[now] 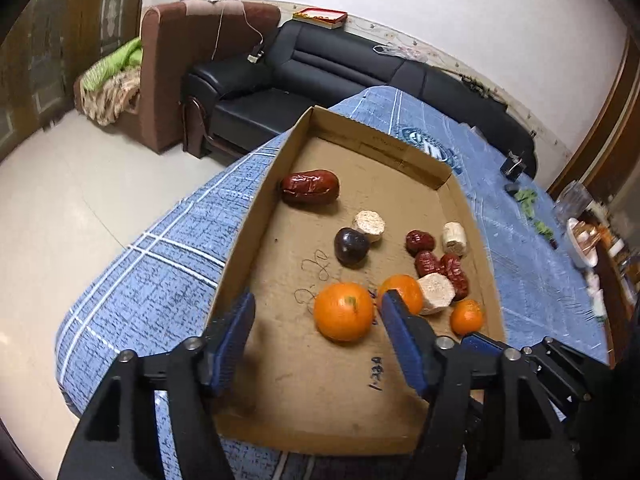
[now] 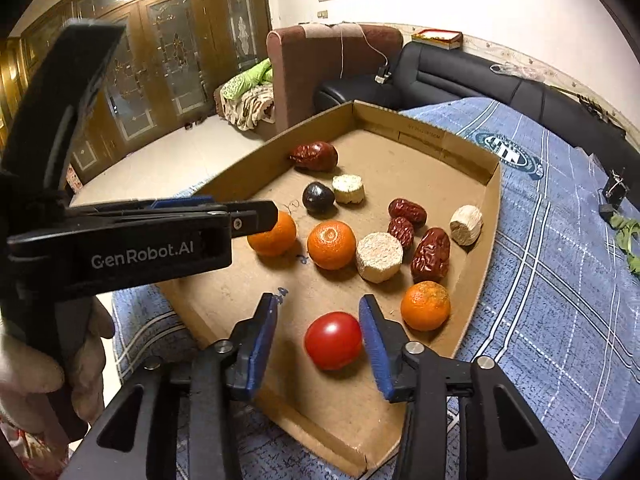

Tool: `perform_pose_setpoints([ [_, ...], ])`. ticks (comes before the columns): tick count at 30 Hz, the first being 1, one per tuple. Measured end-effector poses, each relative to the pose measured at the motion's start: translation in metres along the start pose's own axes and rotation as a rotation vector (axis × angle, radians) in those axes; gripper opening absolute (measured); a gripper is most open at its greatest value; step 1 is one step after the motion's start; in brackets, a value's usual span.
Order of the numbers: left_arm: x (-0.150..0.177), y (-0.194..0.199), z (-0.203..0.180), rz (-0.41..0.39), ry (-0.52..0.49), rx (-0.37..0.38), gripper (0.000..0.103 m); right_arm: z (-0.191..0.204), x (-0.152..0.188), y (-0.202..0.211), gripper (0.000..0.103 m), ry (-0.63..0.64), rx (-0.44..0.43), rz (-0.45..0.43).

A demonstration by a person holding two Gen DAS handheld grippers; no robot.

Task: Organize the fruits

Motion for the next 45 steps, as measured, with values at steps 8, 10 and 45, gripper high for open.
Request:
perform_pose_setpoints([
  [8,-0.005,0.024,0.007,-0.030,0.106,0.077,0.076,-0.020,0.002,0.041,0.056,-0.083,0.001,-0.088],
  [10,-0.005,0.029,0.006,-0.044,0.112,0.071,0.076,-0.030,0.005,0.052,0.058,-0.128,0.006,-0.110],
  [45,0.030,0.079,-0.109,-0.310,-0.196,-0.417,0.103,-0.073,0.054,0.095,0.065,-0.292,0.078,-0.155],
])
Point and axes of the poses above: each gripper's, at about its wrist camera, not at the fingertips, and y roughly against the way its jaws point, z to its left, x to its underside, the point moved 2 cm from there along -y, roughly the way its jaws point, and after that the axes turned 4 degrees about x, right-handed, at the moved point
